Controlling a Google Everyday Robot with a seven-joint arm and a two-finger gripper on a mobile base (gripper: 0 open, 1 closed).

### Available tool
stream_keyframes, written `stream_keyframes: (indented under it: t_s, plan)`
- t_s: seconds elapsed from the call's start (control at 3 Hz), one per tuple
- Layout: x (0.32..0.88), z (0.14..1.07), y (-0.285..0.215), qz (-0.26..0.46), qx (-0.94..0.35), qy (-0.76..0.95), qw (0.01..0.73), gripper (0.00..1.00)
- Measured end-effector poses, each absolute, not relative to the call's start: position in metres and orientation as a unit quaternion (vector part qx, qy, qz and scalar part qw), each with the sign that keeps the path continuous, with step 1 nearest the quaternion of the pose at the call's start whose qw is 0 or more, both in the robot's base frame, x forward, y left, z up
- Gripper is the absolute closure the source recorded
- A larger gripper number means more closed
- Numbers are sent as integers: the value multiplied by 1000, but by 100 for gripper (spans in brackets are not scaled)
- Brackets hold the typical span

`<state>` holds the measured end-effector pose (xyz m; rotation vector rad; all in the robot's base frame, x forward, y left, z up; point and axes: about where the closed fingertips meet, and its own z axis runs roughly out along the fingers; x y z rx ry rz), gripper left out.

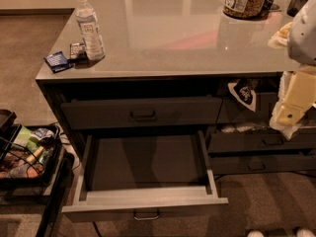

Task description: Close middle drawer

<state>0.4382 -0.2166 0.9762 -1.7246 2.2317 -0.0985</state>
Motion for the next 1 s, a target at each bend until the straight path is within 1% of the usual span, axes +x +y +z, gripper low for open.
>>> stream_keyframes:
  t_s: [0.33, 0.67, 1.0]
  plan:
    - [438, 976, -217, -34, -603, 781, 159, 0]
    - [429, 978, -216, -41, -602, 773, 194, 0]
    - [395, 963, -221, -39, -601, 758, 251, 0]
